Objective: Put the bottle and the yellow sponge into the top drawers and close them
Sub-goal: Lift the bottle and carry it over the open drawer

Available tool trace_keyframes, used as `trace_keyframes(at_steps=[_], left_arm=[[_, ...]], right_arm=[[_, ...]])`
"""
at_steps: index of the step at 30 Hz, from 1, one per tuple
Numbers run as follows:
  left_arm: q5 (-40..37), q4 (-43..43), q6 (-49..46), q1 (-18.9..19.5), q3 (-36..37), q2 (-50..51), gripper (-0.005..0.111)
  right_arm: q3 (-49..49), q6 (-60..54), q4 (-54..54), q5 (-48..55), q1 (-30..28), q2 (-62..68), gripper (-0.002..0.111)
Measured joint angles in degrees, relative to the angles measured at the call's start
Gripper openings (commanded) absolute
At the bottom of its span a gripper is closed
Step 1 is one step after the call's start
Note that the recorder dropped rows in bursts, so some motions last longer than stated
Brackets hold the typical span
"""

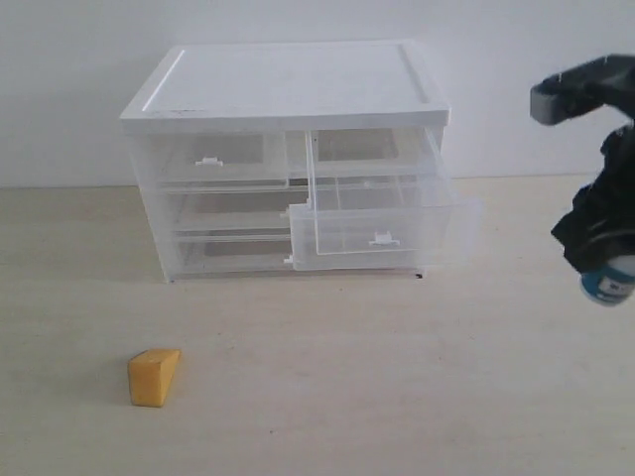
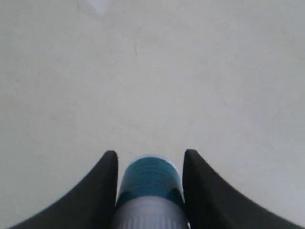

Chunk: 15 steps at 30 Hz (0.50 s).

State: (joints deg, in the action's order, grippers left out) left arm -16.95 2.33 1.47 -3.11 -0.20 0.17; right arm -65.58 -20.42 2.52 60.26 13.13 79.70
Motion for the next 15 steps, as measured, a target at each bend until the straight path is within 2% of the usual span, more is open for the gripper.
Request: trace_keyframes(at_steps=[6, 9, 15], left_arm=[[0.0, 0.0, 0.0, 0.0, 0.0, 0.0, 0.004], [0.0, 0.0, 0.0, 0.0, 0.0, 0.0, 0.004], [0.0, 0.0, 0.0, 0.0, 0.0, 0.0, 0.004]], right_arm=[[-3.3, -15.5, 9.0, -8.8, 0.0, -5.3, 0.0], [-3.3, -33.4, 25.1, -15.2, 0.0, -4.7, 0.0], [-3.4, -59.1, 48.8, -17.6, 0.0, 0.3, 0.0]])
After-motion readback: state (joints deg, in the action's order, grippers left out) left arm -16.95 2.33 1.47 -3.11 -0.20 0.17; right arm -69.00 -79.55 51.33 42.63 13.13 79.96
